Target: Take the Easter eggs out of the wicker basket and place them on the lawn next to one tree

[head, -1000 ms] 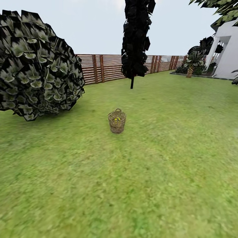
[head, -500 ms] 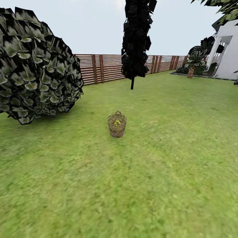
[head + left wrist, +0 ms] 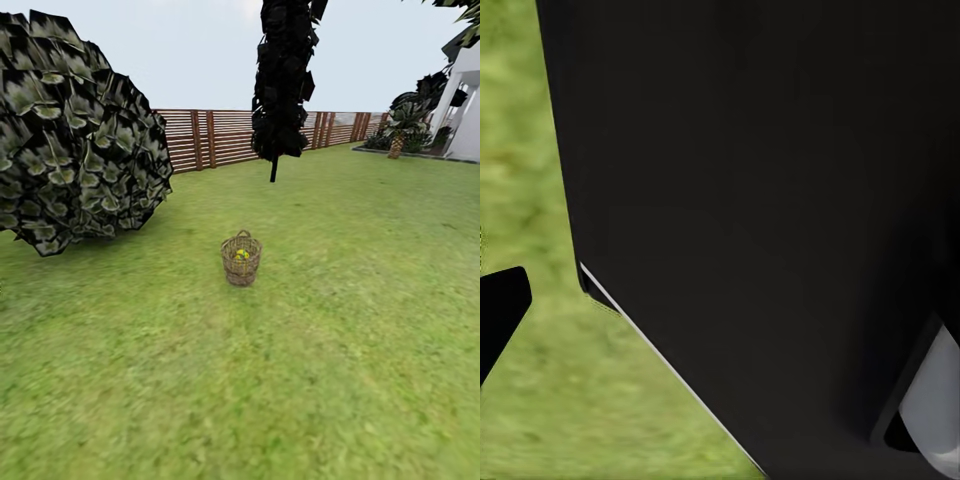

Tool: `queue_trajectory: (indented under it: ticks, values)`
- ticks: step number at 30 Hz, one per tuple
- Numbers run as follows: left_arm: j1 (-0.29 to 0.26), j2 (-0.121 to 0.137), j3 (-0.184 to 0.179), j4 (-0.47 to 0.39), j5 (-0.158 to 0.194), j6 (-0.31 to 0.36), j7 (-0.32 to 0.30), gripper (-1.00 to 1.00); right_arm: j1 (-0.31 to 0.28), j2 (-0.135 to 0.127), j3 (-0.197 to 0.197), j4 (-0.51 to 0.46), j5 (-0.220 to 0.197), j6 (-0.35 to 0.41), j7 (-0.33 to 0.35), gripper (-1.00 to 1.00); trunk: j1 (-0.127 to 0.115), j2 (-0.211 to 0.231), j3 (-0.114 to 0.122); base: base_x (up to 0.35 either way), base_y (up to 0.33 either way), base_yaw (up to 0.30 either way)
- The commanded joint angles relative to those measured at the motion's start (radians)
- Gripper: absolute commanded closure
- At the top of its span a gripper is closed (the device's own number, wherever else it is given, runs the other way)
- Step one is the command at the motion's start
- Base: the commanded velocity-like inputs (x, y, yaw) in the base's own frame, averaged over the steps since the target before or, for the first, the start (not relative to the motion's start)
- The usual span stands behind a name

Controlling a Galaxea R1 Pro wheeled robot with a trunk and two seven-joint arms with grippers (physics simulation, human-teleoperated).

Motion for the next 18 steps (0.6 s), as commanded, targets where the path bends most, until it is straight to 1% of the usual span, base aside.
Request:
queue_trajectory:
  ticks: [1, 5, 11, 18]
  values:
    - [0.001, 0.0, 0.0, -0.002, 0.003, 0.0, 0.0, -1.0, 0.0, 0.001, -0.003, 0.001, 0.007, -0.003, -0.003, -1.0, 0.001, 0.0, -0.001, 0.341, 0.0, 0.063]
    - [0.0, 0.0, 0.0, -0.002, 0.004, 0.0, 0.0, -1.0, 0.0, 0.001, 0.0, 0.002, 0.01, -0.002, -0.003, -1.0, 0.001, 0.0, -0.001, 0.341, 0.0, 0.023]
    - [0.001, 0.0, 0.0, -0.002, 0.004, 0.0, 0.0, -1.0, 0.0, 0.001, 0.018, 0.003, 0.019, -0.001, -0.003, -1.0, 0.001, 0.0, -0.001, 0.341, 0.0, 0.002]
    - [0.0, 0.0, 0.001, -0.002, 0.004, 0.0, 0.0, -1.0, 0.0, 0.006, 0.021, 0.003, 0.018, -0.002, -0.003, -1.0, 0.001, 0.0, -0.001, 0.341, 0.0, 0.0]
